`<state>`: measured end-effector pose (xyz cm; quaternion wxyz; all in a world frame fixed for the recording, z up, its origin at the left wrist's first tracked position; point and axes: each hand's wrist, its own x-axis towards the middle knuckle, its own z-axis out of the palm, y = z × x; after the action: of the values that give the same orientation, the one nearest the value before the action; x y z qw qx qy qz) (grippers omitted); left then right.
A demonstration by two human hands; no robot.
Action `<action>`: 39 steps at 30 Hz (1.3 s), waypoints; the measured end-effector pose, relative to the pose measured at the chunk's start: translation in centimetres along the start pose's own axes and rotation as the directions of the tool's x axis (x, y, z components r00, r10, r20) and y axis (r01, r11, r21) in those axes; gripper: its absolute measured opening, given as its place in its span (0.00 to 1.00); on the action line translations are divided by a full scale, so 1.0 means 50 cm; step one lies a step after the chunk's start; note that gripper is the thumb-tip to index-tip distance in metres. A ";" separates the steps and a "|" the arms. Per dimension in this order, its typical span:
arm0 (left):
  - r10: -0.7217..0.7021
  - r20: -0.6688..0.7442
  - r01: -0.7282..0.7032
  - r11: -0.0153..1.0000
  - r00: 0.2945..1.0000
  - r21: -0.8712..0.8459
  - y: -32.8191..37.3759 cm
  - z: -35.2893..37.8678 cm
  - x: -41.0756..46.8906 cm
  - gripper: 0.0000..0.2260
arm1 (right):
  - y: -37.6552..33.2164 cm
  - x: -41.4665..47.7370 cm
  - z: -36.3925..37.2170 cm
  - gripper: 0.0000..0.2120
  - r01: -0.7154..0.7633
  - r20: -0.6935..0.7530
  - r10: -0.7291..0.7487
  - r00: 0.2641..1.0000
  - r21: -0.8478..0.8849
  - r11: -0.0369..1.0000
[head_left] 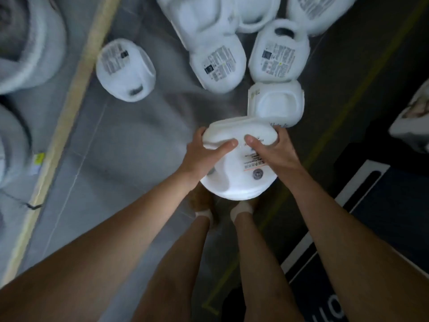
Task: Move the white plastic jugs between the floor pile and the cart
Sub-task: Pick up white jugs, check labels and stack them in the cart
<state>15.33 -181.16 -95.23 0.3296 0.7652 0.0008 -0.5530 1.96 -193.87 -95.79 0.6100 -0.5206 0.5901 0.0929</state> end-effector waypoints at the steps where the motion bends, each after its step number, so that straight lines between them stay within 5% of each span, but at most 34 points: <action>1: 0.012 -0.012 -0.012 1.000 1.000 -0.005 0.026 -0.033 -0.034 0.38 | -0.036 -0.031 0.009 0.42 0.012 0.009 -0.012 1.000 -0.006 1.000; 8: 0.139 -0.146 -0.145 0.989 0.979 -0.026 0.216 -0.244 -0.283 0.41 | -0.312 -0.265 0.052 0.60 0.175 0.100 -0.166 0.981 -0.085 0.981; 13: 0.204 -0.270 -0.230 0.971 0.941 -0.069 0.301 -0.354 -0.473 0.46 | -0.479 -0.423 0.079 0.40 0.319 0.182 -0.296 0.938 -0.117 0.941; 18: 0.252 -0.425 -0.328 0.938 0.870 -0.116 0.348 -0.441 -0.653 0.48 | -0.609 -0.573 0.118 0.40 0.467 0.266 -0.423 0.866 -0.129 0.875; 22: 0.239 -0.577 -0.410 0.893 0.781 -0.185 0.355 -0.494 -0.801 0.44 | -0.687 -0.698 0.152 0.30 0.592 0.383 -0.512 0.769 -0.126 0.796; 30: 0.088 -0.848 -0.519 0.822 0.522 -0.234 0.254 -0.564 -1.097 0.37 | -0.769 -0.963 0.292 0.49 0.828 0.687 -0.534 0.493 -0.182 0.530; 39: -0.187 -0.951 -0.618 0.726 0.245 -0.302 0.002 -0.590 -1.370 0.37 | -0.675 -1.254 0.513 0.31 0.933 0.922 -0.347 0.174 -0.041 0.358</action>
<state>13.71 -141.44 -32.13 0.5769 0.7635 0.2681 0.1117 24.56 -158.22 -32.96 0.5581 -0.7918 -0.1349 0.2084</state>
